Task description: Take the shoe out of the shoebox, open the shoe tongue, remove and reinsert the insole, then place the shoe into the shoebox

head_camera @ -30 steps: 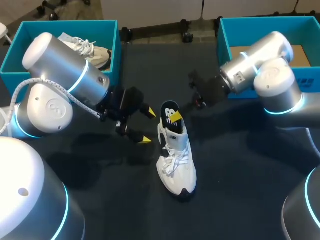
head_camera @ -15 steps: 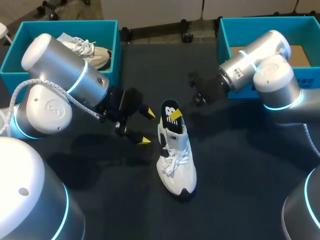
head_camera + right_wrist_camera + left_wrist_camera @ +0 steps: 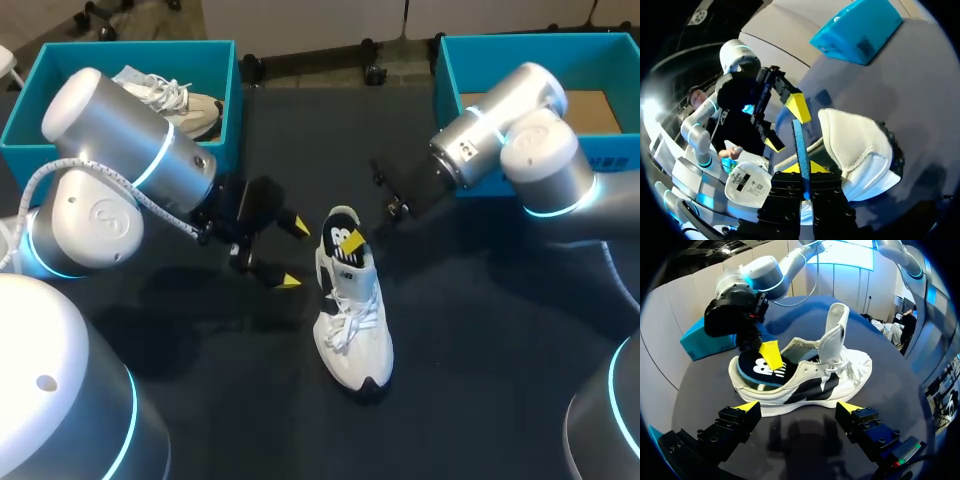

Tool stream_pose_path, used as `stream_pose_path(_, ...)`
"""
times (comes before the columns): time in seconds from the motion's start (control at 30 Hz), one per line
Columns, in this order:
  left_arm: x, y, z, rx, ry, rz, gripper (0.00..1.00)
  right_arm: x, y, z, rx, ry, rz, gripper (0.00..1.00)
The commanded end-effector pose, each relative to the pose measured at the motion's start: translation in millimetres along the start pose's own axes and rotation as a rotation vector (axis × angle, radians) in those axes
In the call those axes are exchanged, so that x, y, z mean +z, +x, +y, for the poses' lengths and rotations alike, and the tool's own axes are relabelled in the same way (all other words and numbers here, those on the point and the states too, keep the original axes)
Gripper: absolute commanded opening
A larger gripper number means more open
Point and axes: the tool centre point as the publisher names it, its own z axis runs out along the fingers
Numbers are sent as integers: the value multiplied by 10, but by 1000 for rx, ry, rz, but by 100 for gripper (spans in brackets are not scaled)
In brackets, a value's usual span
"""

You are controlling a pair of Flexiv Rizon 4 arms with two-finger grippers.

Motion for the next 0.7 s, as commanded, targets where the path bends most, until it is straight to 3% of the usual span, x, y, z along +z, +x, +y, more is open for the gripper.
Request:
stream_pose_path(0.03, -4, 21, 12, 2, 3, 0, 100, 80, -7, -87, 16, 10, 9, 0)
stream_pose_path(0.37, 14, 28, -3, 7, 4, 6, 100, 115, 46, -160, 31, 29, 5, 0)
stream_pose_path(0.5, 16, 21, -12, 11, 6, 4, 100, 47, 76, -92, 7, 22, -25, 35)
stream_pose_path(0.7, 2, 30, 3, 10, 5, 1, 100, -14, 117, -36, -10, 18, -52, 43)
